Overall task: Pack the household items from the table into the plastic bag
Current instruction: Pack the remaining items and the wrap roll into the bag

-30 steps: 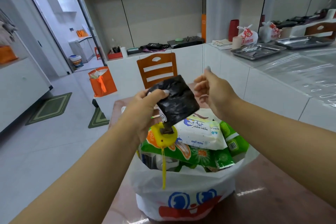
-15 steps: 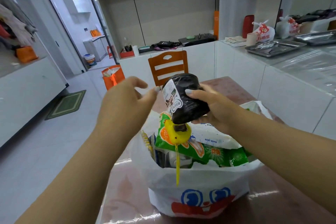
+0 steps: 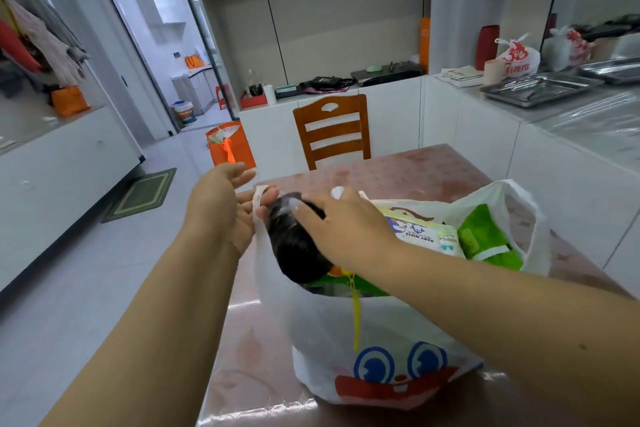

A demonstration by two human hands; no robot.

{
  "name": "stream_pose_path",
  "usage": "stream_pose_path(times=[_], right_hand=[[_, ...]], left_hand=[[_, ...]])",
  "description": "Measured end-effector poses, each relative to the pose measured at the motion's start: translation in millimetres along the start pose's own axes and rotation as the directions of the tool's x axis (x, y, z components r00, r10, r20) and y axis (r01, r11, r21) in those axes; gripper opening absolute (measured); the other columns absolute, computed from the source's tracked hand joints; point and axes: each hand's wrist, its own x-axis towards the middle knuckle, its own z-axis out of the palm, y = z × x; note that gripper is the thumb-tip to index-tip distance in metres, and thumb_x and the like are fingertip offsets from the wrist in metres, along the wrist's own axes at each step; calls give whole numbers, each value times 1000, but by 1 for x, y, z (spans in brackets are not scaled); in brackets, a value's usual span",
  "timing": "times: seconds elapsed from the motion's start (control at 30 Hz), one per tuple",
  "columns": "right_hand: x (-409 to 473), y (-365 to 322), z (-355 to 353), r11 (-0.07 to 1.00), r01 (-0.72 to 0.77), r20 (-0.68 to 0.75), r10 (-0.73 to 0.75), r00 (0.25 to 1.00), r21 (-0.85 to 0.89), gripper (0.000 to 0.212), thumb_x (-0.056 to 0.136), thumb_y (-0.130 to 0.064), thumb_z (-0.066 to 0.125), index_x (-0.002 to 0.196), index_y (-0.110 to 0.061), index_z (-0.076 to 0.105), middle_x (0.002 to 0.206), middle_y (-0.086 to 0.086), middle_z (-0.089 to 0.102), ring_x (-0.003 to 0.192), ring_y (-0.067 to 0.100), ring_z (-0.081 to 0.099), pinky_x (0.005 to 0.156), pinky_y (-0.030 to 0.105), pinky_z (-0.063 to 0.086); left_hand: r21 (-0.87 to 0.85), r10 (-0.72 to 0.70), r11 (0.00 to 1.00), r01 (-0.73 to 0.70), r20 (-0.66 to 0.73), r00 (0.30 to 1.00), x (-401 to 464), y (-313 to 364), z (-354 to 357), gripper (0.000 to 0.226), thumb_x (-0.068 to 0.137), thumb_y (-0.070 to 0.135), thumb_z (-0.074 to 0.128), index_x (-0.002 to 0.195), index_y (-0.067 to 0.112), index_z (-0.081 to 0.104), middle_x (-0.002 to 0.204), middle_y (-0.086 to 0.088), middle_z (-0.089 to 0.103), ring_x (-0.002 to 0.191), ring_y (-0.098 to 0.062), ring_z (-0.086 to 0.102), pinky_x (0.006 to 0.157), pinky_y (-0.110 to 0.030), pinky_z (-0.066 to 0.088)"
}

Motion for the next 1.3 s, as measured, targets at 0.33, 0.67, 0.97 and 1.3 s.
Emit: stream_pose_path(times=[0.33, 0.67, 0.97, 1.3], right_hand=[[11, 37, 18, 908, 309, 210, -256, 944, -284, 49, 95, -58, 35, 133, -31, 50, 128, -4, 56, 119, 21, 47, 96, 40, 35], [13, 29, 10, 878, 472, 502, -374, 779, -79, 53, 100, -46, 18, 131, -26, 56, 136, -2, 56, 122, 19, 50, 104, 41, 40], [-8, 83, -22, 947, 272, 380, -191, 905, -172, 66, 80, -62, 60, 139, -40, 39, 141, -9, 38, 129, 12, 33, 105, 35, 34], [-18, 52, -22, 986, 131, 317, -158, 935, 108, 58, 66, -43, 83, 114, -34, 52, 112, -8, 57, 97, 13, 56, 78, 30, 52]], left_hand=[[56, 36, 998, -40, 75, 997, -4, 2, 14, 65, 91, 63, 31, 117, 10, 58, 125, -17, 51, 92, -25, 70, 54, -21, 50], [112, 39, 993, -46, 69, 997, -9, 3, 33, 67, 90, 67, 28, 112, 14, 61, 138, -14, 51, 89, -25, 68, 62, -26, 49], [160, 17, 987, -37, 126, 992, -6, 2, 14, 62, 94, 62, 28, 113, 12, 60, 107, -17, 67, 81, -23, 72, 50, -23, 53], [423, -135, 906, 21, 243, 961, -22, 9, 0, 68, 91, 64, 31, 115, 8, 61, 108, -27, 68, 50, -16, 58, 46, -23, 49]])
